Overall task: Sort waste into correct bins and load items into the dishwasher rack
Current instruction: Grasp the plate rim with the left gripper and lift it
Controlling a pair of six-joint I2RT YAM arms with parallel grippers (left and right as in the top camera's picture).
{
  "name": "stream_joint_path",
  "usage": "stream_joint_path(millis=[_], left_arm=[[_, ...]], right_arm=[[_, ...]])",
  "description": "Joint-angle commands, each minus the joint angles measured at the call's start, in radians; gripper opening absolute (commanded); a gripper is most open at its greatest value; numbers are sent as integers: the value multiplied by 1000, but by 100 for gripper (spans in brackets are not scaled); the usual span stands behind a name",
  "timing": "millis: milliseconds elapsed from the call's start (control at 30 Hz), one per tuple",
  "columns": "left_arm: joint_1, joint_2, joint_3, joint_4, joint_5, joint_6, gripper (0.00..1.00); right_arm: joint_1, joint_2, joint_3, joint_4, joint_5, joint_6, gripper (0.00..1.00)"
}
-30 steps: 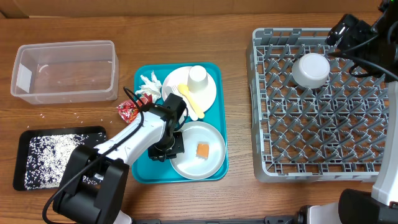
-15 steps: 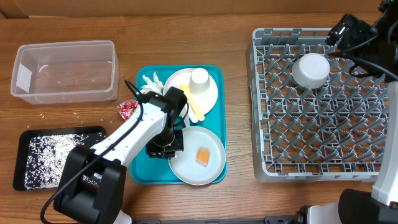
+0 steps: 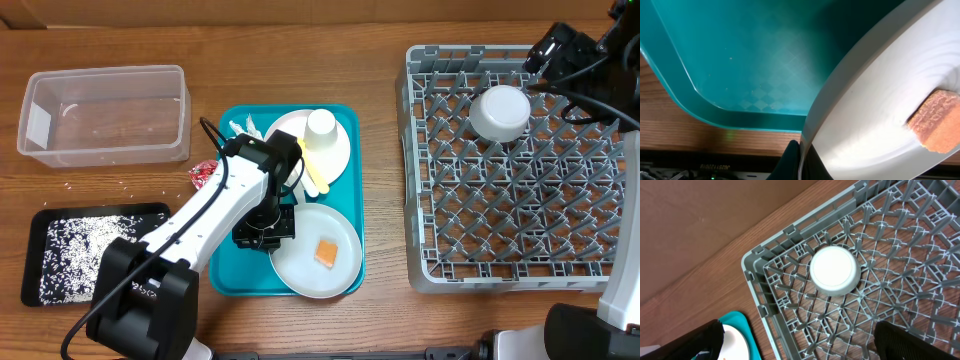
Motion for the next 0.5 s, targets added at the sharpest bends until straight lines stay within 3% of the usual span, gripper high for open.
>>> stream_joint_path(millis=[0,200,467], left_arm=[[19,-55,34,-9,16,27,4],[115,-143,37,-32,15,43,4],[359,-290,37,-130,6,82,4]], right_arm=[[-6,0,11,5,13,5,100],[-6,-1,11,5,13,5,100],[-6,0,11,5,13,5,100]])
